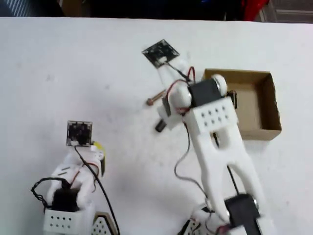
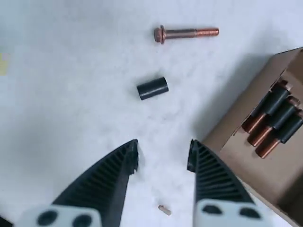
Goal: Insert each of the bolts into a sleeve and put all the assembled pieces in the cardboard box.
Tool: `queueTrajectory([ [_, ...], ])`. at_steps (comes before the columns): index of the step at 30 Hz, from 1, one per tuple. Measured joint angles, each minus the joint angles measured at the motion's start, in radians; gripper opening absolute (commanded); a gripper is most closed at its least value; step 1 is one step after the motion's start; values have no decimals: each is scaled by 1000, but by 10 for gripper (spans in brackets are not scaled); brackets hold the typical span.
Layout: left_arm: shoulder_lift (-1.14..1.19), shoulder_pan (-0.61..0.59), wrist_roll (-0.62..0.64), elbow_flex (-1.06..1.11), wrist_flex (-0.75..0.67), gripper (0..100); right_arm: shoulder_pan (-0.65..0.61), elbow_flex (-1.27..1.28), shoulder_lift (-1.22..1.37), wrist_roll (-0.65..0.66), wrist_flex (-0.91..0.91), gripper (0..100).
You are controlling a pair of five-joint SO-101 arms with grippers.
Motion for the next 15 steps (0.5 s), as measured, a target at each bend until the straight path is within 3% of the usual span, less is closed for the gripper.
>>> queueTrajectory([
  [9, 0, 0, 0, 0, 0, 24, -12, 221, -390, 0, -2, 149],
  [15, 0, 0, 0, 0, 0, 24, -14, 520, -509, -14, -195, 149],
])
